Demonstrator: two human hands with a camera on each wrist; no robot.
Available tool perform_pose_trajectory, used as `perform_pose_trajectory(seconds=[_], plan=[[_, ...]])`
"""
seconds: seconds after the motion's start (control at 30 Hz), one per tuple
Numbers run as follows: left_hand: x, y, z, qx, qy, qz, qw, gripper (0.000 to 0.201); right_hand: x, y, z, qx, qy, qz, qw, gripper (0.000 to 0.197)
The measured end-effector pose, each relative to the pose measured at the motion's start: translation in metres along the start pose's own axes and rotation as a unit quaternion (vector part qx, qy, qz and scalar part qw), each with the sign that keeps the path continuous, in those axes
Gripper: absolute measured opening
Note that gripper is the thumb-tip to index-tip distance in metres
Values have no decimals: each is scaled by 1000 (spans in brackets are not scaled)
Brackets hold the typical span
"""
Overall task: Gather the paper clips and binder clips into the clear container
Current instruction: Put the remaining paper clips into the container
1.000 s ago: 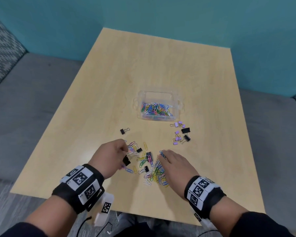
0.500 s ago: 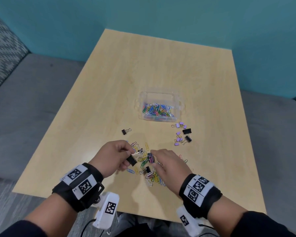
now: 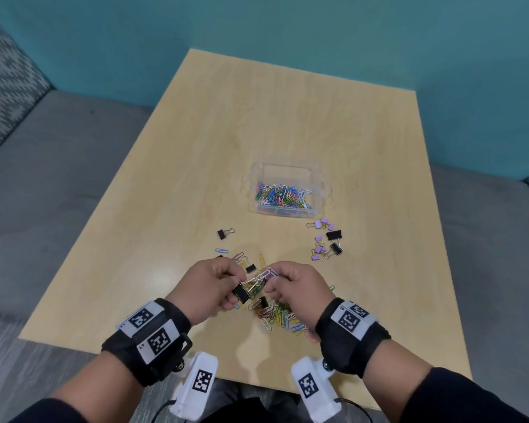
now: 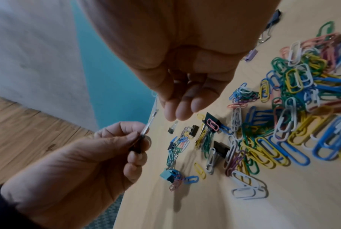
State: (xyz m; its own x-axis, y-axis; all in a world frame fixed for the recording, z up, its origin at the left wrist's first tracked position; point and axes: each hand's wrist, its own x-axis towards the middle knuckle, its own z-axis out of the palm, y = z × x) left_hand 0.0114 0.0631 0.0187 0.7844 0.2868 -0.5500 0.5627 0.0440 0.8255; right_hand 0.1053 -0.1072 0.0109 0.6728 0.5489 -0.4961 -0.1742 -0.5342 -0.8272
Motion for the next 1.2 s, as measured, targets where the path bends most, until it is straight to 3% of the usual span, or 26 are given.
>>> perform_pose_trajectory(seconds=[0.13,0.3,0.4,0.5,0.63,0.77,0.87,0.97,1.07,1.2], plan=[[-1,-5,2,12,3,-7,1000,21,3,4,-1,56,-5,14,998,30],[0,-10,0,43,29,-5,999,23,1,8,-9,42,21,16,999,30],[4,-21,-14,95,104,-2,990,30,1,19,-20,-135,44,-3,990,22],[7,-34,-35,144,182,-6,973,30,0,28,-29,-364,16,-71,929,21],[7,-45,-50,111,221,-22,969,23,-5,42,-39,-386,23,-124,914,21],[-6,-44,-48,287,252,48,923,16,-17,60,-58,-420,51,-130,897,29],[-28,-36,-19,367,190,160,896,16,-35,73,-67,-425,88,-111,894,33],[-38,-40,25,458,58,244,853,16,-51,83,-67,-435,100,-63,893,41],[-31,-46,72,539,-33,258,801,40,-60,89,-58,-449,65,-51,890,60],[-8,-39,108,556,-41,246,793,81,-53,85,-42,-471,30,-36,881,86]])
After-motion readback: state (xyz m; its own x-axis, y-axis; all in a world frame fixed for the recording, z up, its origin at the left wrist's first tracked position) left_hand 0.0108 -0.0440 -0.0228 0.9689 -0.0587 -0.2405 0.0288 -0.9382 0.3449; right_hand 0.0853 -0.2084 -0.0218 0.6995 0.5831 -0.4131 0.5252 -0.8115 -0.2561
